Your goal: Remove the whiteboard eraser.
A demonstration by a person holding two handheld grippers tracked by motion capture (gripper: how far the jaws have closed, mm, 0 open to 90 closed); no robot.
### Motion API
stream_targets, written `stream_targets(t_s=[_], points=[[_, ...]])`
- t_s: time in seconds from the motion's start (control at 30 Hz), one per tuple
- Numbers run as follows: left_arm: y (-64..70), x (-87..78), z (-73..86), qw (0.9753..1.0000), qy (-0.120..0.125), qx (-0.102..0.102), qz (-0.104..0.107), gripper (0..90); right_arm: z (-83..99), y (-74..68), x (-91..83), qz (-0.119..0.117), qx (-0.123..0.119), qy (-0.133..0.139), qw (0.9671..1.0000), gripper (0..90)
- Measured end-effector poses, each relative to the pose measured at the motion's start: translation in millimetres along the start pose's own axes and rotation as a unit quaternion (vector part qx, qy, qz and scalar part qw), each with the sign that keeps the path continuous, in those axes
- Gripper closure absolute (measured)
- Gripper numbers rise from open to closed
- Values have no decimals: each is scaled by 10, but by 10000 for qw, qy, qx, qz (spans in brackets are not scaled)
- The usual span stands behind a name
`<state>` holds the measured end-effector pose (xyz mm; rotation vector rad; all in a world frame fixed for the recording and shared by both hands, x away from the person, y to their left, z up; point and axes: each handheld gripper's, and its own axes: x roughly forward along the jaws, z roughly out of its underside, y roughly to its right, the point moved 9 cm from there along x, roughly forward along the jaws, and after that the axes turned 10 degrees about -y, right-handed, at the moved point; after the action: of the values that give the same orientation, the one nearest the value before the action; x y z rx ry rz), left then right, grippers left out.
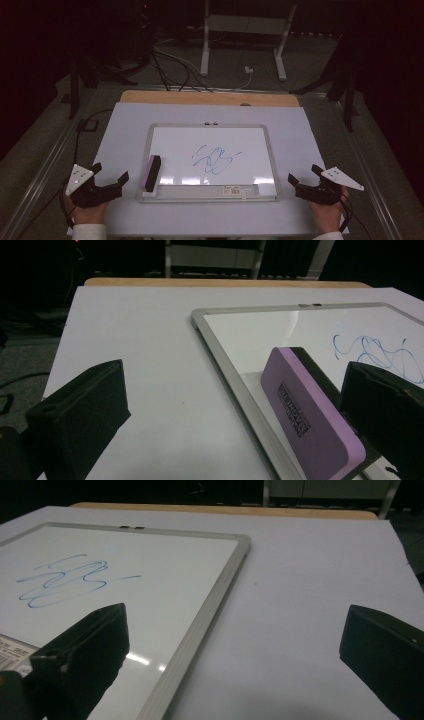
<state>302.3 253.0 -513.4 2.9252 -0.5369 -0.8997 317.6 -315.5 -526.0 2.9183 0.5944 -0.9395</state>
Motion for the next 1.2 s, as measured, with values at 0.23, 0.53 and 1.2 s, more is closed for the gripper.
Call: stream_targets(t_s=[0.23, 0.53, 1.2], points=[[8, 10, 9, 10000, -56, -52, 49, 6, 0, 7, 7, 78, -36, -14, 10000, 0], [88, 31, 0, 9997, -187, -116, 126, 6, -2, 26, 30, 132, -28, -20, 9999, 0], [451, 281, -118, 9968, -645, 108, 464, 44, 10, 16, 25, 224, -131, -44, 9997, 0]])
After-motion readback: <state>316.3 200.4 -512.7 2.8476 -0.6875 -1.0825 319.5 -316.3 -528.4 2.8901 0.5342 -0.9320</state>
